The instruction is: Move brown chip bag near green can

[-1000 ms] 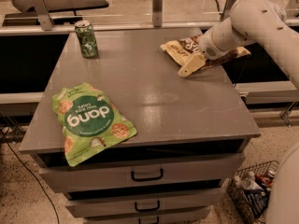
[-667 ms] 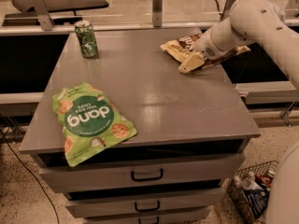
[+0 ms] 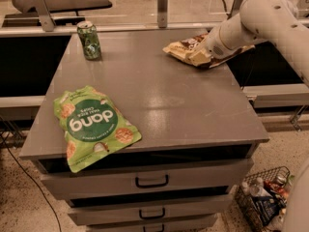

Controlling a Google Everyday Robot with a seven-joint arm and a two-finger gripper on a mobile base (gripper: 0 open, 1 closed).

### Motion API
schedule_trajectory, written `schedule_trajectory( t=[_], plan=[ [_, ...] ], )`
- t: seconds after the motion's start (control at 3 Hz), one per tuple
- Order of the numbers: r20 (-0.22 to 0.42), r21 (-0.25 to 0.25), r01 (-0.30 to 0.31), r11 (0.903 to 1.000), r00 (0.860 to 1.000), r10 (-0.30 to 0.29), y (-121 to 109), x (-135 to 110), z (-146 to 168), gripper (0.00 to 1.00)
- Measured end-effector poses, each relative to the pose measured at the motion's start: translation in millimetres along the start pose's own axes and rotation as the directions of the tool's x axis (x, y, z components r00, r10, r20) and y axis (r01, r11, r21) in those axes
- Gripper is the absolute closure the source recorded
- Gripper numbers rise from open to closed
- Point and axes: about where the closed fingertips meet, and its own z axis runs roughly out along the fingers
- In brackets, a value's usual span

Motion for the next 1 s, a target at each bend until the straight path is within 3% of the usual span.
schedule_trajectory(
  t=[0.33, 0.67, 1.0],
  plan=[
    [0.035, 0.003, 0.052, 0.9987, 0.998, -0.052, 4, -15, -16, 1.0],
    [0.078, 0.015, 0.144, 0.9894, 0.986, -0.145, 11, -33, -40, 1.0],
    [0.078, 0.015, 0.144, 0.9894, 0.986, -0.145, 11, -33, -40, 1.0]
  ],
)
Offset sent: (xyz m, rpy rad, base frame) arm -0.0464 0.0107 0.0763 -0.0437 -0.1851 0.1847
